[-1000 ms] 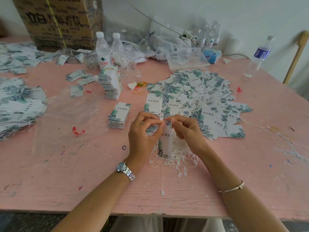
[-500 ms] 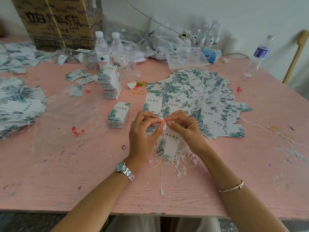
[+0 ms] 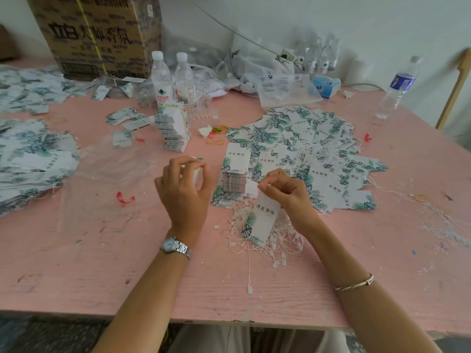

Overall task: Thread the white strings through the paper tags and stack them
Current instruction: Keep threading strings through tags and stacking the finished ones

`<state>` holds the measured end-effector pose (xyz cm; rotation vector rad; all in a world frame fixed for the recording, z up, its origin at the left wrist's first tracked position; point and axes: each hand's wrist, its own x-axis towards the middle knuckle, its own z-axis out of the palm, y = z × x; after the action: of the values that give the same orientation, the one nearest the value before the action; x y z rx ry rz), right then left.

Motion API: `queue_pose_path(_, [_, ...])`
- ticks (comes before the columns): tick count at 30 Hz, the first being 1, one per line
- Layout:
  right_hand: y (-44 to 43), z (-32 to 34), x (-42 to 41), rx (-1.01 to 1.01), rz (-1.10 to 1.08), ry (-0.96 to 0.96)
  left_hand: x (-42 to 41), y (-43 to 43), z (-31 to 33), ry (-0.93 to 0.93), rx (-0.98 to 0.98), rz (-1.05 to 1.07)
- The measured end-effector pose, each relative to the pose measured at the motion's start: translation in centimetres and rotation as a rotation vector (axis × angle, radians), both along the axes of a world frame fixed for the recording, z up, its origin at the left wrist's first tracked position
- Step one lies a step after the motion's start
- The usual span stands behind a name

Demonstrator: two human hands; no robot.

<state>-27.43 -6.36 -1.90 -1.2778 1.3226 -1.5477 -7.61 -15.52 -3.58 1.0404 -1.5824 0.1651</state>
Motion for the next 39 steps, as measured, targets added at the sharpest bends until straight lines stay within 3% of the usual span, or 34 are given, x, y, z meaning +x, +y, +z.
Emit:
queue_pose_path(3, [0.1,-0.1,0.1,0.005,0.003,-0.017,0.9,-0.9,-0.5,-0.171,0.224,0.164])
queue_pose_path(8, [0.1,-0.1,0.1,-0.004,0.014,-0.058,1.5,-1.0,-1.0,-0.355,0.444,0.198])
queue_pose_path(17, [0.1,-0.2,0.0,-0.017,0.032,-0.081,1.7,-0.5,-0.6,-0.360,0.408,0.188])
queue_pose_path(27, [0.1,-0.2,-0.1,-0.001,-0.010,-0.104,2.3,-1.0,-0.1,-0.213,0.169,0.241])
queue_pose_path(39, [0.1,-0.2,-0.2,-0.004,0.000,-0.099,2.2,-1.0,-0.5,-0.286,0.343,0.205])
